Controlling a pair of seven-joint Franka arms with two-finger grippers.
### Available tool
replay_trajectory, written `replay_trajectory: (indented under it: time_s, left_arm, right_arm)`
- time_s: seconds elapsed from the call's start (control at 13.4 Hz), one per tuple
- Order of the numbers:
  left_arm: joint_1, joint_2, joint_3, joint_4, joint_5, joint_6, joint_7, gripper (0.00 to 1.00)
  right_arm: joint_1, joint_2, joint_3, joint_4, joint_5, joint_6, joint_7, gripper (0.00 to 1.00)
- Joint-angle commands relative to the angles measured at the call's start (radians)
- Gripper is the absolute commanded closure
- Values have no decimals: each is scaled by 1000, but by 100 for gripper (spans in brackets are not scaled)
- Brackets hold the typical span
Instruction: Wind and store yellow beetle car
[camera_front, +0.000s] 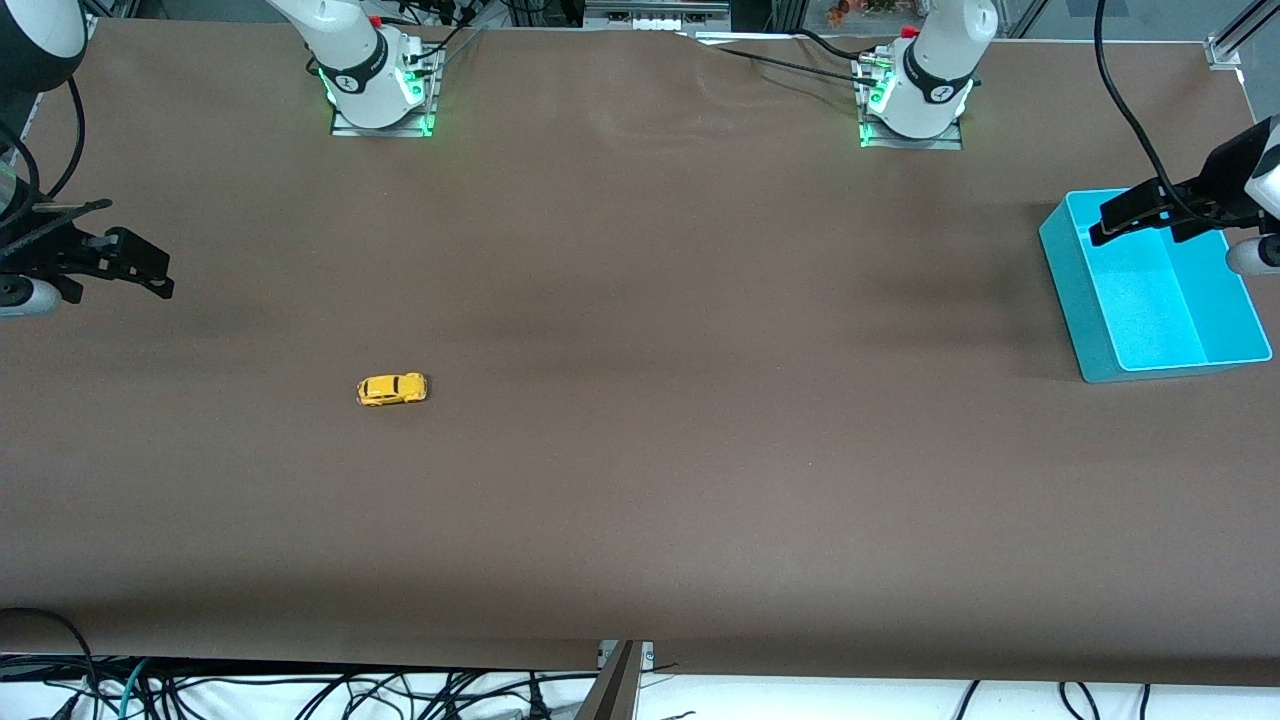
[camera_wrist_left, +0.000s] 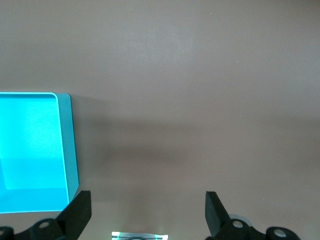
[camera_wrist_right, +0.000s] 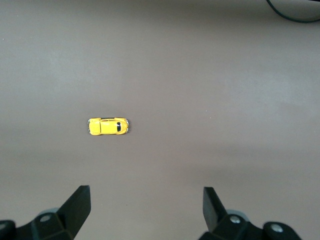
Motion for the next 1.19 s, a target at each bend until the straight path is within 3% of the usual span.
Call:
replay_trajectory:
  time_s: [0.0,0.52,1.12]
  left_arm:
    - [8,-3,-4,4,-3,-15,11,0]
    - [11,-3,-4,4,-2,-16,11,0]
    - [11,-2,-4,3,1,-15,11,0]
  right_arm:
    - [-11,-5,12,-3,-7,-5,17,1]
    - [-6,-4,15,-6,-5,-16,6,1]
    - [161,24,17,-8,-4,-96,6,1]
